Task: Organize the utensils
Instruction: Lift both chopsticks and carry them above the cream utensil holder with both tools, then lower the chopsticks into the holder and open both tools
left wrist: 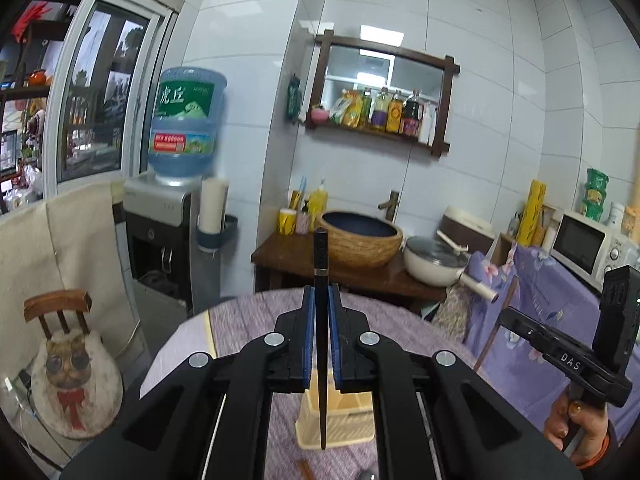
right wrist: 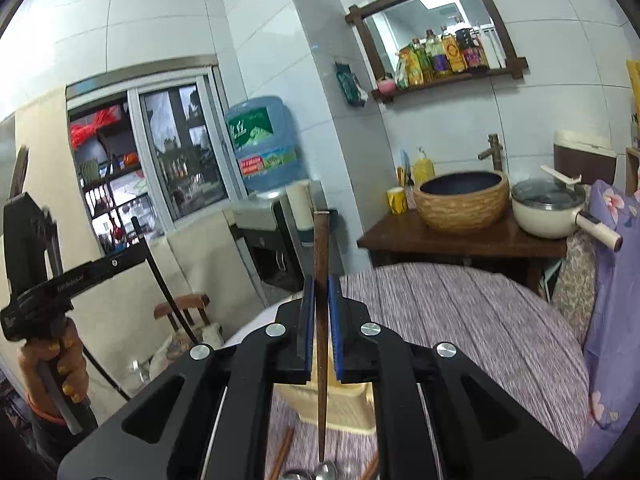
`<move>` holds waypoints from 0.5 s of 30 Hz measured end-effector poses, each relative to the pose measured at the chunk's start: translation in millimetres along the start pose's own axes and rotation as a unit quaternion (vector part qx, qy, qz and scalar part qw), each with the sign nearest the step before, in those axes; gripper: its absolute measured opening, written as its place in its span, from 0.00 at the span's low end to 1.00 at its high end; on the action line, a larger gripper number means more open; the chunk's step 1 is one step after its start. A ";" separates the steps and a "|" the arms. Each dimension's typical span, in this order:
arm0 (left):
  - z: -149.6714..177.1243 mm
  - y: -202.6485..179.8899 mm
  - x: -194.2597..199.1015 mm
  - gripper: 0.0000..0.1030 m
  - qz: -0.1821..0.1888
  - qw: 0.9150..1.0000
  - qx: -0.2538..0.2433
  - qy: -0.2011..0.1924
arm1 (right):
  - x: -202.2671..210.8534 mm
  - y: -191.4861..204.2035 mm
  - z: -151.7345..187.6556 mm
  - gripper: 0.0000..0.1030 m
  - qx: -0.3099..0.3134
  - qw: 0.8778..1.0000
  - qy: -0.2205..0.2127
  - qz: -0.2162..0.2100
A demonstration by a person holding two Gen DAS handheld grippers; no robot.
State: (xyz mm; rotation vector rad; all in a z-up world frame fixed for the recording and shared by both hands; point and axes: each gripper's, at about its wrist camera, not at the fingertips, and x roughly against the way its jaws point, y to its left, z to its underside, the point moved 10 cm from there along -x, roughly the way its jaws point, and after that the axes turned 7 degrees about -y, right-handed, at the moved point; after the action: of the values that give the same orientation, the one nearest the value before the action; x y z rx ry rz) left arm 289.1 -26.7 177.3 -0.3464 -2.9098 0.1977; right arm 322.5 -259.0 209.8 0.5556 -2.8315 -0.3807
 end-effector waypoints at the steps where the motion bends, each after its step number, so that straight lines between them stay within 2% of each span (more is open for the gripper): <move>1: -6.8 -3.3 -4.7 0.08 0.004 1.000 0.004 -0.001 | -4.6 1.3 -11.5 0.08 0.002 1.000 -0.010 0.003; 4: -20.9 -12.4 -20.6 0.08 -0.002 1.000 0.001 -0.013 | -17.5 4.4 -34.7 0.08 0.013 0.999 -0.033 0.014; 8: -17.6 -17.3 -43.5 0.08 -0.017 1.000 -0.006 -0.018 | -33.8 2.6 -43.0 0.08 0.022 0.998 -0.054 0.031; 11: 0.4 -17.5 -63.4 0.08 -0.019 1.000 0.000 -0.006 | -48.1 -3.3 -36.3 0.08 0.026 0.997 -0.063 0.044; 15: 31.2 -12.9 -81.4 0.08 -0.023 1.000 0.007 0.018 | -69.0 -13.5 -6.6 0.08 0.021 0.997 -0.048 0.053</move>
State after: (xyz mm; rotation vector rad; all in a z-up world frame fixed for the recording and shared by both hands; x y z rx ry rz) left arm 357.0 -62.4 134.0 -0.2767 -2.8757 0.2012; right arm 391.1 -245.1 200.0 0.4025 -2.9518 -0.3367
